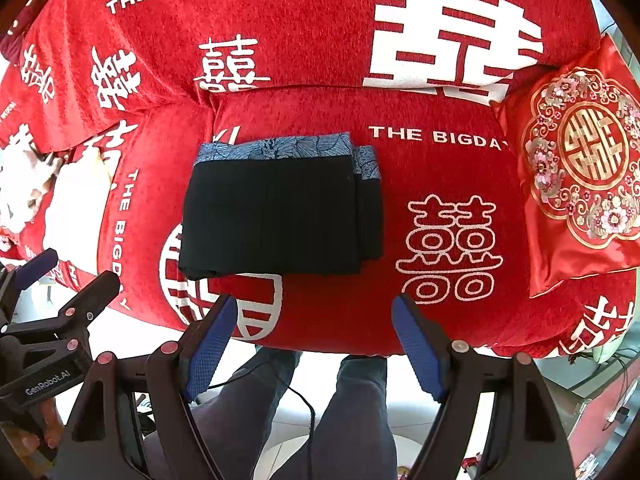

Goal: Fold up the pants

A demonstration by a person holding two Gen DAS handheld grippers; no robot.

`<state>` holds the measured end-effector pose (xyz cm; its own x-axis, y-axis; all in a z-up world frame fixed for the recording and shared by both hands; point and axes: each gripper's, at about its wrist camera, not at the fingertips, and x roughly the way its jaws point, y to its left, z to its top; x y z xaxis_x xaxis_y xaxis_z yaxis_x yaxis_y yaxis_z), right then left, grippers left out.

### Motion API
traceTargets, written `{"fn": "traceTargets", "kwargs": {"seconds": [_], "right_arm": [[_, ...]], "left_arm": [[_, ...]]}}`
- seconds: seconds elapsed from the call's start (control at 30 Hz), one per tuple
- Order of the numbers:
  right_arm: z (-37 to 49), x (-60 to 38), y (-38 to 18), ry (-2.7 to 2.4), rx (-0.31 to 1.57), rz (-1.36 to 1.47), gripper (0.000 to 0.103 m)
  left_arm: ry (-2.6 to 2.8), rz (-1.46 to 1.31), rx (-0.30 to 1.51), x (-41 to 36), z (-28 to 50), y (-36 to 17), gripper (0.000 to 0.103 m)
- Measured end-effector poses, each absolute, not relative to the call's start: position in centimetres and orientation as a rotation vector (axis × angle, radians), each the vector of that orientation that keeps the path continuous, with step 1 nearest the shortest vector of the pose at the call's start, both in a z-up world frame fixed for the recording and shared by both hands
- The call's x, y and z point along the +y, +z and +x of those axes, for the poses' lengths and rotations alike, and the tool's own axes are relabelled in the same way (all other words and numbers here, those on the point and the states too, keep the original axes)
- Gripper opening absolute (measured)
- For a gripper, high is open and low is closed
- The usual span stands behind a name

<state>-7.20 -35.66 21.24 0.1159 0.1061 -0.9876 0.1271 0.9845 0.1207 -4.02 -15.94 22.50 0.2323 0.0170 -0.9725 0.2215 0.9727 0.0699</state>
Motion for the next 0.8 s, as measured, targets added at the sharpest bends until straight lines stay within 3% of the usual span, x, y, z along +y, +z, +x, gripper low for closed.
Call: {"fn": "traceTargets", "kwargs": {"seconds": [0.8], "right_arm": [[-6.16,-35.53,20.95,0.002,1.465,0.156,0.082]], "left_arm": [[-0.154,0.235,1.329,-15.98,-3.84,22.58,0.103]]}}
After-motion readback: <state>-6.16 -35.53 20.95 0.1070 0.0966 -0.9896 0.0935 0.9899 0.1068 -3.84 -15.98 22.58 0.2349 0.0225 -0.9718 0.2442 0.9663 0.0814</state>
